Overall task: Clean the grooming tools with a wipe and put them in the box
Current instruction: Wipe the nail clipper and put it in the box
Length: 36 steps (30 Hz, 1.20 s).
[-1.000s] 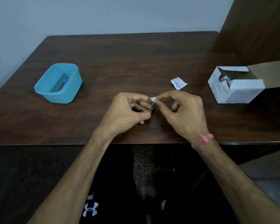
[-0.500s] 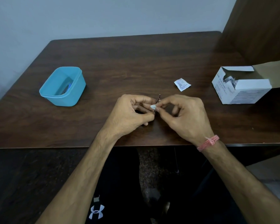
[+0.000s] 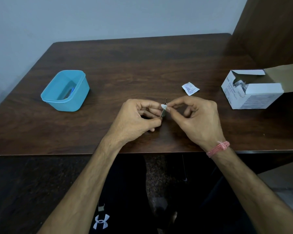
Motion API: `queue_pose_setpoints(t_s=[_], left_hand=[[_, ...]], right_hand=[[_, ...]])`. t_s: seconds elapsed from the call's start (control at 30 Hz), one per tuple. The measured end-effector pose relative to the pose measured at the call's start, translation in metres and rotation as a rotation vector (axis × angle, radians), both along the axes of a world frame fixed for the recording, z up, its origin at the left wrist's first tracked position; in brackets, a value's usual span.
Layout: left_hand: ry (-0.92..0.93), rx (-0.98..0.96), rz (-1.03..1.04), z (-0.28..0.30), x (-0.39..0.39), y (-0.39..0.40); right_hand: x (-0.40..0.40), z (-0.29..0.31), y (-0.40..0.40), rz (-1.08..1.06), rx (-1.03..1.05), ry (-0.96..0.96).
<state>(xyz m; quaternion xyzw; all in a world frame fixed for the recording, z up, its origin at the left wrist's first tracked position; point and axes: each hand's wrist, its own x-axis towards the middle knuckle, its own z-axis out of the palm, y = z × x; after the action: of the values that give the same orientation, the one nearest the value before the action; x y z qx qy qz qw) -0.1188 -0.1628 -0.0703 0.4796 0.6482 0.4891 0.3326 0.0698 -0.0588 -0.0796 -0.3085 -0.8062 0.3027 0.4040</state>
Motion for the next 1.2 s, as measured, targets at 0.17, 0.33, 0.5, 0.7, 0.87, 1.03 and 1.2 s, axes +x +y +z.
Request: queue_pose_setpoints(t_s=[0.17, 0.33, 0.5, 0.7, 0.87, 1.03, 1.2], left_hand=[[0.011, 0.000, -0.015, 0.0016, 0.0006, -0.0006], [0.009, -0.001, -0.008, 0.0015, 0.0001, -0.0004], [0.004, 0.007, -0.014, 0.0018, 0.0001, -0.0017], [0.010, -0.001, -0.027, 0.0025, -0.0001, -0.0013], [0.037, 0.004, -0.048, 0.0020, -0.0006, -0.0017], [0.047, 0.011, -0.072, -0.0006, -0.0030, 0.0000], [0.047, -0.006, -0.086, 0.0010, -0.0046, 0.0019]], right_hand=[[0.0013, -0.0019, -0.0002, 0.042, -0.003, -0.034], [-0.0002, -0.0010, 0.0014, 0.005, 0.017, -0.023], [-0.0002, 0.0014, -0.0027, 0.122, 0.070, -0.116], [0.0010, 0.0015, 0.0008, 0.041, -0.101, -0.014], [0.0005, 0.0020, 0.0013, 0.109, -0.165, -0.053], [-0.0001, 0.0003, 0.0031, 0.191, -0.167, -0.072], [-0.0001, 0.0011, 0.0002, 0.200, -0.130, -0.093]])
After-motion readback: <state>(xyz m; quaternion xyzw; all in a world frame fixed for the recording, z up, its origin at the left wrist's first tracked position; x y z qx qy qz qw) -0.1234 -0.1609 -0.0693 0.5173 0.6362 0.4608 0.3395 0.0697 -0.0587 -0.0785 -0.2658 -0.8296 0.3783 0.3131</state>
